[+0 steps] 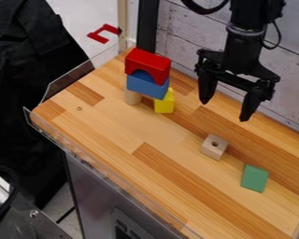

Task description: Put the cube with a hole on top of the red arch.

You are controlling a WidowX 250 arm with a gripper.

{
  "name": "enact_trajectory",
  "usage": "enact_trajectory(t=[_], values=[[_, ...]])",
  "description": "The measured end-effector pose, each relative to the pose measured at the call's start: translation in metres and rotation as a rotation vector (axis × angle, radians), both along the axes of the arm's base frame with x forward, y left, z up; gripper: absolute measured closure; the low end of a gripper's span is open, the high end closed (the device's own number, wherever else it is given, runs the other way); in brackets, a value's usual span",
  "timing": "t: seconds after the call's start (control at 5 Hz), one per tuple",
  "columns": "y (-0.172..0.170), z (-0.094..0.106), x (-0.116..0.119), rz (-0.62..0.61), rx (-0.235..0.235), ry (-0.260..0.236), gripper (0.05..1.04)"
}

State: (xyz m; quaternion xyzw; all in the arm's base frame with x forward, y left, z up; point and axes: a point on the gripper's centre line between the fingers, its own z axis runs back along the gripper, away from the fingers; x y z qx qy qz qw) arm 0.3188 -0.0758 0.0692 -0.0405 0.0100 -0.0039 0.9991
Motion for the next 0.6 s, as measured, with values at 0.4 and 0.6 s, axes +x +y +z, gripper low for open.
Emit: enact_trajectory(t=[0.4, 0.6], values=[[0.002, -0.025, -0.009, 0.049, 0.014, 0.070, 0.084], [-0.004, -0.039, -0.017, 0.096, -0.017, 0.117, 0.084]])
